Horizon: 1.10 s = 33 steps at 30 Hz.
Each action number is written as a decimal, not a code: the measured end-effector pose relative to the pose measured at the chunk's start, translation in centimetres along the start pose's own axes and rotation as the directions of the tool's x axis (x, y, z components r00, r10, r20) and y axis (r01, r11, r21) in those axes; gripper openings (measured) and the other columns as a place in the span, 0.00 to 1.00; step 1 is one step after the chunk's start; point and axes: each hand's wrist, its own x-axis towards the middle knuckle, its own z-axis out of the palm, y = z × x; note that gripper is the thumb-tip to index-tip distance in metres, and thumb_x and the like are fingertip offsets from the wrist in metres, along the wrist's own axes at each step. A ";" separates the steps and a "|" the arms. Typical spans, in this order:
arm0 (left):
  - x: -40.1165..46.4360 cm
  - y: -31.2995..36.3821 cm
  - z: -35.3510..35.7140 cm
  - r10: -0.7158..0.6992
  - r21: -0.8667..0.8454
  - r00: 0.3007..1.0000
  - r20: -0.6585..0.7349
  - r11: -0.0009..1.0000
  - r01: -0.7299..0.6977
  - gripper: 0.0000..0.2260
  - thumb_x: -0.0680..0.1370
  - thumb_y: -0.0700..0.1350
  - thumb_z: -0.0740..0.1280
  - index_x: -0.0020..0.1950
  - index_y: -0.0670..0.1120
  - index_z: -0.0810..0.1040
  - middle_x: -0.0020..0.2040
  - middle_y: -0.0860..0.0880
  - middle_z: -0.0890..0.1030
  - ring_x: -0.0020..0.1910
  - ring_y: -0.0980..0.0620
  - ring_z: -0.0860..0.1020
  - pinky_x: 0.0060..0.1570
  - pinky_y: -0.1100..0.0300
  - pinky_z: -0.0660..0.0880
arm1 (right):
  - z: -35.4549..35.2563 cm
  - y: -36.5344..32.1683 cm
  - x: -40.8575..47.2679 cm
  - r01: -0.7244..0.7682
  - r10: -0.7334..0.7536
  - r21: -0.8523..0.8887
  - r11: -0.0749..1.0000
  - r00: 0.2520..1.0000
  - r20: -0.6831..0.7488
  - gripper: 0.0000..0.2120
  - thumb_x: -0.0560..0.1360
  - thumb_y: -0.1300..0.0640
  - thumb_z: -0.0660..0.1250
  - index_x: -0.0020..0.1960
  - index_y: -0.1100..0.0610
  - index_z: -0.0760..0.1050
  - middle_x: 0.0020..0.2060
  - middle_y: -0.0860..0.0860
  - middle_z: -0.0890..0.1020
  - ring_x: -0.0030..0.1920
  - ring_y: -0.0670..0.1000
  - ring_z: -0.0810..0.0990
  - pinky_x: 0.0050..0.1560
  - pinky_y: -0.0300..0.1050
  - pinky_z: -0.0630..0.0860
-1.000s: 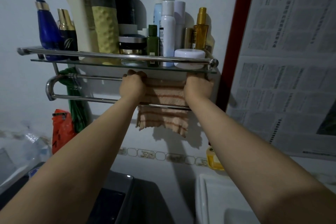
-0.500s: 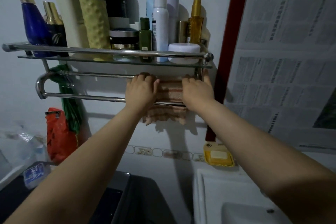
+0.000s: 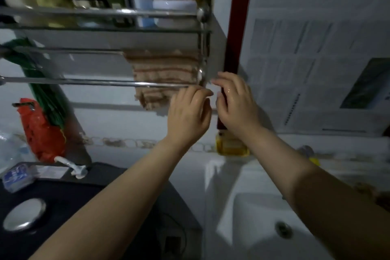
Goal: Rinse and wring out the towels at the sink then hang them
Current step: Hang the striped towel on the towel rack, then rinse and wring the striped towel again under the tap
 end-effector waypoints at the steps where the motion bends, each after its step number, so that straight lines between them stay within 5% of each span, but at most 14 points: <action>1: -0.7 1.5 1.0 0.025 -0.045 0.999 0.037 0.999 -0.023 0.08 0.74 0.39 0.66 0.52 0.42 0.79 0.48 0.45 0.79 0.45 0.44 0.77 0.41 0.50 0.71 | -0.6 1.3 -1.5 -0.042 0.042 -0.008 0.999 0.999 0.000 0.15 0.75 0.63 0.61 0.60 0.59 0.75 0.60 0.55 0.75 0.63 0.54 0.72 0.64 0.46 0.68; 6: -4.6 9.5 7.7 0.036 -0.222 0.939 0.342 0.974 0.044 0.08 0.74 0.41 0.64 0.52 0.44 0.78 0.46 0.47 0.78 0.45 0.44 0.76 0.42 0.50 0.72 | -4.1 9.1 -9.8 -0.412 0.409 -0.046 0.910 0.874 0.261 0.16 0.74 0.62 0.63 0.60 0.56 0.74 0.57 0.55 0.78 0.58 0.56 0.76 0.55 0.50 0.73; 11: -8.3 17.9 15.2 0.023 -0.302 0.839 0.544 0.938 0.170 0.10 0.75 0.44 0.61 0.54 0.45 0.78 0.46 0.49 0.79 0.46 0.47 0.76 0.45 0.49 0.74 | -9.0 16.7 -18.6 -0.598 0.571 -0.054 0.799 0.728 0.380 0.12 0.77 0.60 0.59 0.59 0.54 0.73 0.48 0.49 0.79 0.45 0.53 0.79 0.43 0.47 0.74; 14: -9.4 23.3 18.2 -0.007 -0.350 0.856 0.517 0.911 0.219 0.06 0.75 0.41 0.62 0.49 0.43 0.78 0.42 0.47 0.78 0.41 0.47 0.75 0.40 0.51 0.73 | -11.8 20.0 -22.5 -0.496 0.471 -0.016 0.868 0.815 0.337 0.13 0.76 0.54 0.54 0.55 0.56 0.74 0.40 0.54 0.81 0.38 0.56 0.78 0.33 0.44 0.68; 18: -11.2 28.9 20.7 0.001 -0.415 0.947 0.321 0.899 0.140 0.06 0.75 0.37 0.63 0.50 0.44 0.74 0.41 0.45 0.79 0.39 0.47 0.74 0.38 0.56 0.70 | -14.1 24.9 -26.6 -0.484 0.461 0.083 0.871 0.864 0.205 0.09 0.74 0.55 0.57 0.53 0.48 0.69 0.43 0.52 0.82 0.39 0.49 0.76 0.37 0.41 0.70; 22: -13.9 32.1 23.3 0.011 -0.348 0.892 0.451 0.923 0.164 0.07 0.73 0.35 0.66 0.50 0.41 0.78 0.42 0.46 0.79 0.41 0.47 0.74 0.37 0.57 0.71 | -14.6 33.0 -31.4 -0.691 0.690 -0.132 0.711 0.649 0.321 0.14 0.74 0.60 0.61 0.59 0.52 0.72 0.54 0.56 0.78 0.53 0.58 0.78 0.51 0.53 0.76; 25: -15.3 33.7 24.6 -0.107 -0.253 0.792 0.602 0.914 0.316 0.07 0.74 0.38 0.66 0.52 0.43 0.78 0.43 0.49 0.78 0.41 0.50 0.74 0.36 0.59 0.71 | -14.9 38.8 -34.5 -0.665 0.818 -0.487 0.567 0.384 0.428 0.19 0.75 0.59 0.62 0.66 0.56 0.68 0.64 0.59 0.68 0.65 0.61 0.68 0.63 0.51 0.69; 30: -17.0 34.1 25.7 -0.321 -0.077 0.579 0.749 0.827 0.558 0.09 0.77 0.41 0.64 0.56 0.49 0.77 0.45 0.56 0.75 0.43 0.57 0.74 0.39 0.61 0.72 | -14.7 43.6 -38.9 -0.651 0.857 -0.601 0.463 0.156 0.492 0.22 0.75 0.59 0.58 0.69 0.51 0.65 0.73 0.58 0.58 0.71 0.61 0.61 0.66 0.52 0.66; 32: -17.6 33.9 25.9 -0.376 -0.017 0.504 0.778 0.789 0.615 0.08 0.78 0.42 0.64 0.56 0.50 0.76 0.45 0.58 0.74 0.43 0.58 0.72 0.41 0.62 0.71 | -15.0 43.9 -39.1 -0.625 0.890 -0.654 0.426 0.159 0.427 0.17 0.76 0.59 0.58 0.65 0.56 0.71 0.67 0.59 0.70 0.66 0.60 0.70 0.62 0.50 0.70; 33: -17.9 33.8 25.9 -0.400 0.014 0.466 0.789 0.770 0.638 0.08 0.78 0.43 0.63 0.56 0.50 0.76 0.46 0.57 0.75 0.43 0.59 0.72 0.42 0.62 0.71 | -15.1 44.1 -39.1 -0.604 0.884 -0.653 0.457 0.224 0.411 0.15 0.76 0.57 0.59 0.60 0.58 0.75 0.60 0.58 0.76 0.60 0.59 0.75 0.58 0.49 0.72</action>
